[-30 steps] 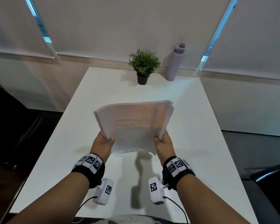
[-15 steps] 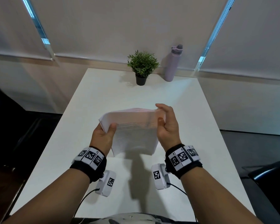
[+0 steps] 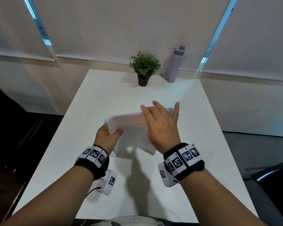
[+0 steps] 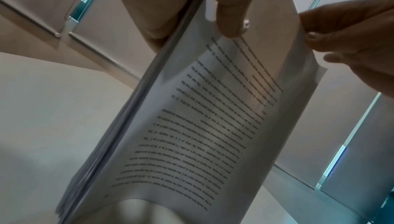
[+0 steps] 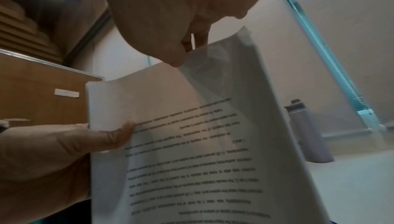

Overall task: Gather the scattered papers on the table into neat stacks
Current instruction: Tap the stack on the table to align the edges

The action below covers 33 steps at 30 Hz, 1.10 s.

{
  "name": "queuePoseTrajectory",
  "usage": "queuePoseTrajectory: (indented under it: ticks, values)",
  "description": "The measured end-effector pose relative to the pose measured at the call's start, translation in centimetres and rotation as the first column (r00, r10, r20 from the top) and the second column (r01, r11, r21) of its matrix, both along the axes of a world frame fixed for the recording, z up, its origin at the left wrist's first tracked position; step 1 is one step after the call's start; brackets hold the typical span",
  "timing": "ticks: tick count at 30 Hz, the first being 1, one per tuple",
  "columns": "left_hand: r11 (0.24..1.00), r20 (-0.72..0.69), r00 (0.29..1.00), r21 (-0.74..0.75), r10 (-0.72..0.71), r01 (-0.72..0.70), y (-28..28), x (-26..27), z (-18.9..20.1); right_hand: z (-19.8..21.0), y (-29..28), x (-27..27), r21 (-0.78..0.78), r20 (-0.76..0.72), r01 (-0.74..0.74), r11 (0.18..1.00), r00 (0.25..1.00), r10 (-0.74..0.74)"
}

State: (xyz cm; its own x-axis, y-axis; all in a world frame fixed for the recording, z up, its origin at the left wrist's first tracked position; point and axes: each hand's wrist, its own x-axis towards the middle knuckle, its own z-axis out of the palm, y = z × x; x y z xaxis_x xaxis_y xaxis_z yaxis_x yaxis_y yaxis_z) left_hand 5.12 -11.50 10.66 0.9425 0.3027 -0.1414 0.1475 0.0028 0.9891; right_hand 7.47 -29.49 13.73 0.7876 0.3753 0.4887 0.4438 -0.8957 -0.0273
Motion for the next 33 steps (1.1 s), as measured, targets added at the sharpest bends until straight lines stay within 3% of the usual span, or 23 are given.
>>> queuePoseTrajectory:
  ticks: [5,8,10,12,13,14,16,20,24,30,33]
  values:
    - [0.999,-0.034,0.999,0.041,0.02,-0.019,-0.1,0.3,-0.4,0.2,1.1,0.2,-0.022,-0.001,-0.052,0.998,0.999,0.052]
    - [0.996,-0.011,0.997,0.026,0.08,-0.08,-0.1,0.5,0.0,-0.1,-0.1,0.8,0.165,0.003,0.086,0.983,0.996,-0.088]
    - [0.993,0.0,0.993,-0.01,0.115,-0.115,0.2,0.8,0.7,-0.7,-1.1,1.1,0.413,-0.112,0.134,0.901,0.989,-0.096]
    - [0.989,0.009,0.99,-0.037,0.143,-0.143,0.7,1.2,1.1,-1.2,-1.7,0.9,0.673,-0.346,0.179,0.717,0.934,0.091]
    - [0.988,0.015,0.988,-0.046,0.151,-0.15,1.0,1.4,1.4,-1.5,-1.9,0.7,0.722,-0.433,0.224,0.654,0.884,0.175]
    - [0.986,0.021,0.987,-0.049,0.159,-0.158,1.3,1.7,1.5,-1.8,-2.0,0.4,0.715,-0.5,0.258,0.65,0.838,0.217]
    - [0.982,0.015,0.983,-0.055,0.181,-0.18,1.9,2.1,1.5,-2.7,-2.2,-0.4,0.646,-0.583,0.264,0.716,0.776,0.24]
    - [0.957,-0.084,0.962,-0.105,0.261,-0.269,3.2,3.1,0.7,-5.8,-2.4,-2.0,0.565,-0.667,0.283,0.775,0.709,0.228]
    - [0.956,-0.178,0.954,-0.129,0.24,-0.265,3.6,2.8,-0.4,-7.9,-2.5,-2.0,0.621,-0.72,0.464,0.632,0.656,0.225]
    - [0.996,-0.2,0.977,0.056,0.079,-0.069,1.3,-0.5,-2.8,-7.8,-2.0,-1.2,0.668,-0.743,0.628,0.4,0.591,0.313]
    - [0.989,-0.18,0.978,0.123,0.103,-0.082,0.3,-1.4,-2.6,-7.2,-1.8,-1.3,0.663,-0.749,0.639,0.39,0.573,0.332]
